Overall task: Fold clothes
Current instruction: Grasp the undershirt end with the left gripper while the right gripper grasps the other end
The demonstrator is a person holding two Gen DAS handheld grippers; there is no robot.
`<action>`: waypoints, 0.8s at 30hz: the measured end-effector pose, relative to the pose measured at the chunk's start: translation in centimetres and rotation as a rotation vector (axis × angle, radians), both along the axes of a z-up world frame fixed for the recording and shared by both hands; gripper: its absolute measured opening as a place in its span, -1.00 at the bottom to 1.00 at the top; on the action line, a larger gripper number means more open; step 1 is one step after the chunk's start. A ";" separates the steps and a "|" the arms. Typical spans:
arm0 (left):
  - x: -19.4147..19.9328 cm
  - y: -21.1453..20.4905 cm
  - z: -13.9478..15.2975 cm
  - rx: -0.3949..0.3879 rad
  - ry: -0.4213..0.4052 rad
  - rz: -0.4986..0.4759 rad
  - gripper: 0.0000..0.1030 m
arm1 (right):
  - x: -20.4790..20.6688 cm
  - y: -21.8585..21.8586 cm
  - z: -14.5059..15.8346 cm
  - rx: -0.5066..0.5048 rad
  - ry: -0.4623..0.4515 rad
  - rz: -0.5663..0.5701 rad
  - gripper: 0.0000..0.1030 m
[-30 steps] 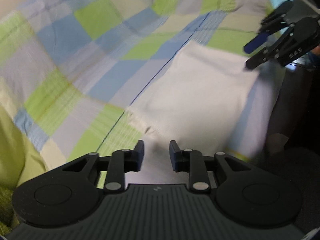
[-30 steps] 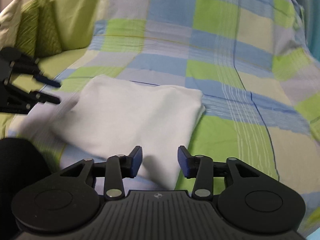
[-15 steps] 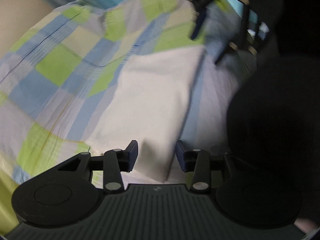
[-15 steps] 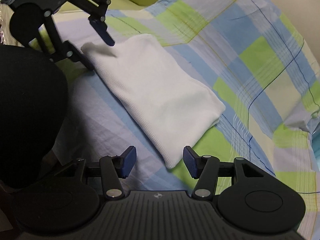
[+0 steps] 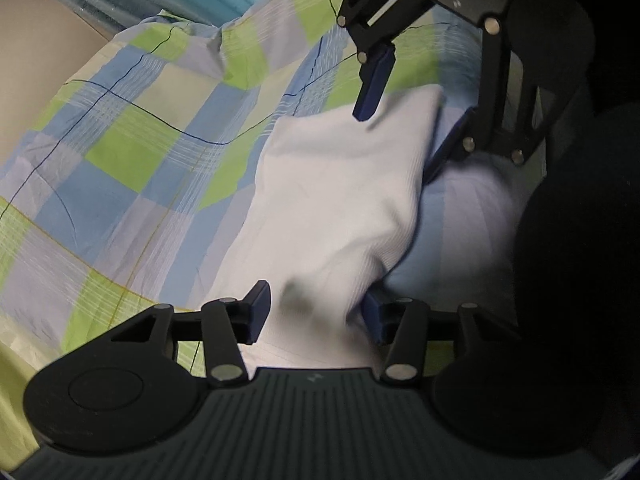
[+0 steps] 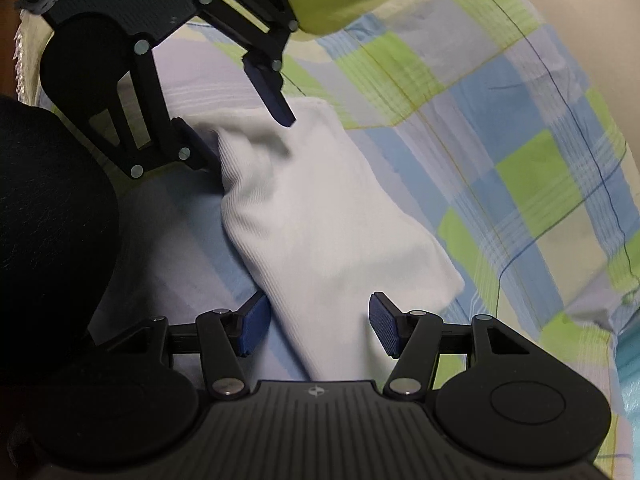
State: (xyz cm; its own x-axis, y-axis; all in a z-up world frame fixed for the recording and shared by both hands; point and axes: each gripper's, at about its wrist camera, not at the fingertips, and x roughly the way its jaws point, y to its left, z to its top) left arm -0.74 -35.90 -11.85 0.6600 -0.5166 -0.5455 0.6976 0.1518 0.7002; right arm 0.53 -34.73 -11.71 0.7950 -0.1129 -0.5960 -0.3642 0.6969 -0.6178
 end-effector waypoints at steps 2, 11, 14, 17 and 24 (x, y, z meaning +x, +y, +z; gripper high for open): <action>0.1 0.2 0.1 0.003 0.004 0.000 -0.09 | -0.1 -0.1 0.0 -0.016 -0.009 0.006 0.18; -0.2 1.3 0.2 0.033 -0.008 0.008 -0.12 | -1.3 -2.2 -0.1 -0.073 -0.032 -0.084 0.18; -0.6 0.5 0.0 0.031 -0.011 -0.006 -0.15 | -1.0 -1.2 -0.3 -0.092 -0.038 -0.055 0.16; -0.7 -0.3 -0.3 0.031 -0.025 -0.016 -0.15 | -0.5 -0.1 -0.4 -0.111 -0.045 -0.023 0.11; -0.3 1.3 -0.4 0.087 -0.065 -0.015 -0.12 | -0.1 -0.8 -0.8 -0.145 -0.043 0.003 0.11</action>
State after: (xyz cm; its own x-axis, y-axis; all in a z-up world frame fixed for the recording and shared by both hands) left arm -1.05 -34.55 -12.29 0.6875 -0.4797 -0.5452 0.6524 0.0784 0.7538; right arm 0.47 -35.58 -12.54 0.8201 -0.1929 -0.5388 -0.3367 0.5986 -0.7269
